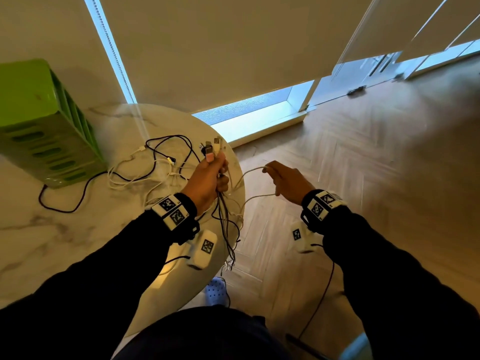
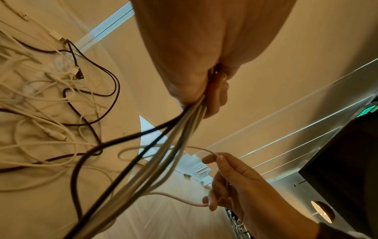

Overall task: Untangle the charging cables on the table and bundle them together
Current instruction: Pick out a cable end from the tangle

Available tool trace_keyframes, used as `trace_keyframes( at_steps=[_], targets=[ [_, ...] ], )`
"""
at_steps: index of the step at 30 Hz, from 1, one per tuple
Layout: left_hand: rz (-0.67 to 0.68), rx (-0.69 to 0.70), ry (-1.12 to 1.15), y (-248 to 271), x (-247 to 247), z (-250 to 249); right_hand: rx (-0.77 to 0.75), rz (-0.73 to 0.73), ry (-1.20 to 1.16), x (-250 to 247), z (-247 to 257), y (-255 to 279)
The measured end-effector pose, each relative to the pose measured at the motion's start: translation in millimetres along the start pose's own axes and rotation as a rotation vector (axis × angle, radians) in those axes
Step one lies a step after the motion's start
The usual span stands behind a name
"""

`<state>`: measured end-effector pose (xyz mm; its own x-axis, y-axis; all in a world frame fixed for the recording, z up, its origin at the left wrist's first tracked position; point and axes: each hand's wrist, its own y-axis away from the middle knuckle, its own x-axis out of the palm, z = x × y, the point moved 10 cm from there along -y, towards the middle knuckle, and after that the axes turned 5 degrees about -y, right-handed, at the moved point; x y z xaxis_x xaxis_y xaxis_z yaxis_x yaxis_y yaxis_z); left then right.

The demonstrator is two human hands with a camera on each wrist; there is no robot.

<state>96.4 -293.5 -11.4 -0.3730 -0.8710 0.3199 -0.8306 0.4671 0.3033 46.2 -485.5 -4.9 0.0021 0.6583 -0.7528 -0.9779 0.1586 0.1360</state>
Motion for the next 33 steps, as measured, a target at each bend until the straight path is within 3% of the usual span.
trace_keyframes(
  at_steps=[4, 8, 12, 15, 17, 20, 22, 28, 33],
  targets=[
    [0.113, -0.072, -0.053, 15, 15, 13, -0.009, -0.215, -0.176, -28, -6, -2],
    [0.206, -0.105, -0.094, 29, 39, 26, -0.071, -0.312, -0.359, -53, 16, -11],
    [0.244, -0.089, -0.06, 32, 56, 26, -0.222, -0.35, -0.205, -58, 37, -12],
    [0.21, -0.057, 0.026, 29, 57, 14, -0.223, -0.134, 0.209, -21, 11, -13],
    [0.181, -0.029, 0.074, 26, 52, 4, -0.038, 0.15, 0.489, 15, -45, -4],
    [0.171, 0.0, 0.108, 21, 44, -7, 0.368, 0.52, 0.586, 48, -117, 44],
    [0.17, 0.004, 0.116, 17, 39, -9, 0.422, 0.571, 0.516, 62, -123, 57],
    [0.122, -0.017, 0.14, 7, 38, -1, -0.09, 0.471, -0.085, 88, 17, 37],
    [0.036, 0.002, 0.107, -9, 19, 0, -0.192, 0.405, -0.099, 82, 53, 30]
  ],
)
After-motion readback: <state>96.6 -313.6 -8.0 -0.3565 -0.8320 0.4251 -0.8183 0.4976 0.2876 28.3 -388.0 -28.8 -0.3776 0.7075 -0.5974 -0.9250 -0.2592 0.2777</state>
